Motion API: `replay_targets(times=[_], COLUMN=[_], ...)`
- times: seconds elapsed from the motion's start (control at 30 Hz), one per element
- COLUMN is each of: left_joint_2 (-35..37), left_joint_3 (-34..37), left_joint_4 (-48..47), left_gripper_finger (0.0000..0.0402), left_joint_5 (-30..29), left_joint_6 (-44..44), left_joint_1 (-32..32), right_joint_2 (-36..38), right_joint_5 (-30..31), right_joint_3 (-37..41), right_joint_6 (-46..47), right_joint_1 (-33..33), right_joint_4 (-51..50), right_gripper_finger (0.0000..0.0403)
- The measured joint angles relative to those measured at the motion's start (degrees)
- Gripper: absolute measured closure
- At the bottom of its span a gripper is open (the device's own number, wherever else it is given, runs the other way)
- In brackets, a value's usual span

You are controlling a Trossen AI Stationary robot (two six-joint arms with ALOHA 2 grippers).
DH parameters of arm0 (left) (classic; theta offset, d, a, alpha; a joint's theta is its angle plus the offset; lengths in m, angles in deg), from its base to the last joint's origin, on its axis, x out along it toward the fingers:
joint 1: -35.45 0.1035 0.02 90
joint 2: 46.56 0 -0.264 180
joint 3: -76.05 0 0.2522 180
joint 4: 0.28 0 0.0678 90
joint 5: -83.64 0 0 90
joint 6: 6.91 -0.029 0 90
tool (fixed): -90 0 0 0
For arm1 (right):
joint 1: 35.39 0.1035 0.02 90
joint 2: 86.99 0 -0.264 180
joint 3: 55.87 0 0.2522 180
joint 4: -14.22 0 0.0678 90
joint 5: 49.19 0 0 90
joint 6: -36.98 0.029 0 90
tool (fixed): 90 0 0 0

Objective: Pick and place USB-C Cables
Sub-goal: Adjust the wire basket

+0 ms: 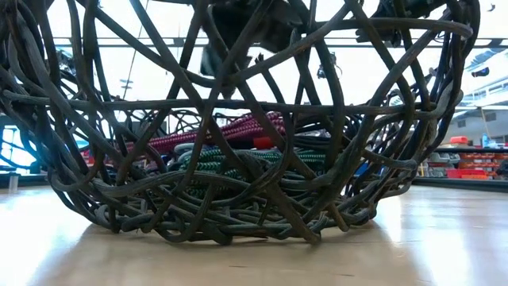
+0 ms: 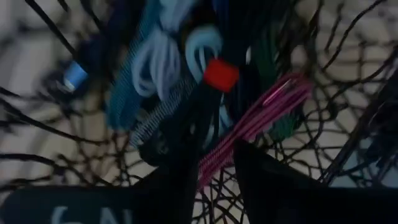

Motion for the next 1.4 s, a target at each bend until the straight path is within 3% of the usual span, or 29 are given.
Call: replay_targets(times=[0.13,0.33,0.43,0.53,0.63,0.7,1.13,1.4], left_joint_2=[0.0,0.5,6.3,10.4,13.6,15.4,19.6,19.6], left_joint_3=[-7.7,-22.2,-18.1,-17.9,-18.1,-18.0,-18.0,-18.0], left_joint_4=[-5.8,-15.8,-14.1,-16.2,-16.3,-16.2,-16.4,-16.4], left_gripper_finger=[0.0285,0.0284,0.0284,0.0283,0.0283,0.0283,0.0283,0.0283], left_joint_5=[-6.9,-29.6,-38.0,-43.3,-48.9,-51.7,-55.8,-55.8], left_joint_6=[-2.4,-4.0,-3.3,0.3,2.1,2.4,-0.8,-2.7], left_joint_1=[1.5,2.8,3.2,3.6,3.7,3.6,3.7,5.1], right_joint_2=[0.0,0.0,0.0,0.0,0.2,0.1,-6.5,-19.0], right_joint_5=[0.0,-0.1,0.0,0.0,0.0,0.0,4.7,10.4], right_joint_3=[0.0,0.0,0.0,0.0,1.5,3.2,27.1,31.9], right_joint_6=[0.4,0.4,0.4,0.8,2.9,5.5,28.2,34.6], right_joint_1=[0.0,0.1,1.3,3.5,6.4,8.9,28.8,37.9], right_joint_4=[-0.8,-9.6,-17.3,-22.9,-22.2,-19.6,15.3,24.3], right_gripper_finger=[0.0268,0.0269,0.0284,0.033,0.0389,0.0393,0.0401,0.0402])
